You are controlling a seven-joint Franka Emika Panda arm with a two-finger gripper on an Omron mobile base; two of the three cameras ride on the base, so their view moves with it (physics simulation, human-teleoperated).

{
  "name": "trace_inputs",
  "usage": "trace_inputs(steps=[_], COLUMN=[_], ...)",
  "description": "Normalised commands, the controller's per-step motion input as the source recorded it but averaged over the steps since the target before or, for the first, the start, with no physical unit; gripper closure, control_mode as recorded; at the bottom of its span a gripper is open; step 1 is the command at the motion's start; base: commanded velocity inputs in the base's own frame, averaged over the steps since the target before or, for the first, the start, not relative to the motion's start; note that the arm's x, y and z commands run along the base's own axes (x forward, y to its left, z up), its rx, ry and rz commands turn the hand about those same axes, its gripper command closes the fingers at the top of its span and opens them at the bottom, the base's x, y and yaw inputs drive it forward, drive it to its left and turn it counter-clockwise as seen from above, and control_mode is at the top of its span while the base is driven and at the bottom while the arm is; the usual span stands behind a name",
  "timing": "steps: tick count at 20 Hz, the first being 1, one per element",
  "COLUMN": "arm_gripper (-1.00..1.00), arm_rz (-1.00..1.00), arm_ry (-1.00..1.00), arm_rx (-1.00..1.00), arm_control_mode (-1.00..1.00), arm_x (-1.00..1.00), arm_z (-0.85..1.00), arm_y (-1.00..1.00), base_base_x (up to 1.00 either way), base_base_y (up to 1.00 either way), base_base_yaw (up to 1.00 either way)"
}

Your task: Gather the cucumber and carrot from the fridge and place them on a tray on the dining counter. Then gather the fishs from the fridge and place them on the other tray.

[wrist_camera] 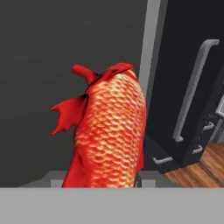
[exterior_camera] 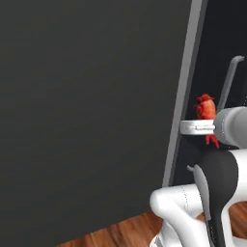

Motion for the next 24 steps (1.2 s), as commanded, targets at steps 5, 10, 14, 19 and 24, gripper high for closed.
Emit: trace_inputs(steps=[5,10,14,19,24], arm_gripper=[1.00,1.00,1.00,1.00,1.00], arm_rz=[0.00,0.00,0.00,0.00,0.00], arm_ry=[0.00,0.00,0.00,0.00,0.00], arm_rx=[0.00,0.00,0.00,0.00,0.00], arm_control_mode=[1.00,1.00,1.00,1.00,1.00], arm_x=[0.00,0.00,0.00,0.00,0.00], arm_z=[0.00,0.00,0.00,0.00,0.00], arm_y=[0.00,0.00,0.00,0.00,0.00], base_base_x=[-0.70,-0.70,-0.74,-0.89,-0.73], base_base_y=[0.25,0.00,0.00,-0.24,-0.54], base_base_yaw=[-0.43,-0.42,-0.38,-0.31,-0.24])
